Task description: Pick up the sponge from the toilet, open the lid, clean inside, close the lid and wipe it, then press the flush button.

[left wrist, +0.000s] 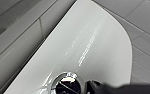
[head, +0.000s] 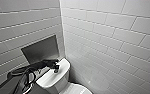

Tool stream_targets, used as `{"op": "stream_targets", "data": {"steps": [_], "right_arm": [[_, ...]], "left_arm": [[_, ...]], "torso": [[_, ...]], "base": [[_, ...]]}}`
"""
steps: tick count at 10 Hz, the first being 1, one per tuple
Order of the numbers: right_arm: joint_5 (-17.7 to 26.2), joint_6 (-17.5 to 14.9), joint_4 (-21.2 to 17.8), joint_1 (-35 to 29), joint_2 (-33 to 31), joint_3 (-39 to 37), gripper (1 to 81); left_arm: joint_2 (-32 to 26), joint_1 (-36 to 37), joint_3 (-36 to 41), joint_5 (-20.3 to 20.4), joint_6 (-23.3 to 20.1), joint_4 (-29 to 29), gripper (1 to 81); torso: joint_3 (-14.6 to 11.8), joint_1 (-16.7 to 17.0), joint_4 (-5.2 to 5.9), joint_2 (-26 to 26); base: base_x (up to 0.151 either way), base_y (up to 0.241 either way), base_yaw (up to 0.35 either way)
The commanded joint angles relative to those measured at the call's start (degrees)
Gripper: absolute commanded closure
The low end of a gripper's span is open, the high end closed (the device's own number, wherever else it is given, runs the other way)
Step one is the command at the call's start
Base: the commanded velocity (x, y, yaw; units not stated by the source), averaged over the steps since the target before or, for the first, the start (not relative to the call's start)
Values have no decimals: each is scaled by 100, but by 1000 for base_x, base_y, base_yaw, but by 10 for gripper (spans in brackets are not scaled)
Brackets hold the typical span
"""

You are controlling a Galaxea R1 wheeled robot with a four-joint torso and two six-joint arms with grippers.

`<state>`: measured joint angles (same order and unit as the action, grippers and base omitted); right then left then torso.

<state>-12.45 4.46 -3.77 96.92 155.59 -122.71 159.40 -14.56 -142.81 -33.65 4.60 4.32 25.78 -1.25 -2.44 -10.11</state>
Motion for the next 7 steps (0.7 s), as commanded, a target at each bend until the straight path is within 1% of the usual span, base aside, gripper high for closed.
{"op": "stream_targets", "data": {"steps": [1, 2, 3, 4, 5, 7], "right_arm": [[358, -24, 113, 52, -78, 152, 811], [313, -16, 113, 43, -78, 152, 811], [270, -24, 113, 35, -86, 152, 811], [269, -16, 113, 26, -87, 135, 811], [234, -16, 113, 17, -78, 99, 811], [225, -24, 113, -9, -52, 82, 811]], "left_arm": [[-1935, 907, 3343, -118, 6, 324, 811], [-2312, 767, 3800, -2, 6, 324, 811], [-2674, 514, 4198, 7, 15, 316, 811], [-2904, 154, 4366, 33, -11, 316, 811], [-3211, -322, 4594, 261, -46, 316, 811], [-3774, -1315, 5227, 885, -125, 123, 811]], "torso": [[0, 0, 0, 0], [0, 0, 0, 0], [0, 0, 0, 0], [0, 0, 0, 0], [0, 0, 0, 0], [0, 0, 0, 0]], "base": [[0, 0, 0], [0, 0, 0], [0, 0, 0], [0, 0, 0], [0, 0, 0], [0, 0, 0]]}}
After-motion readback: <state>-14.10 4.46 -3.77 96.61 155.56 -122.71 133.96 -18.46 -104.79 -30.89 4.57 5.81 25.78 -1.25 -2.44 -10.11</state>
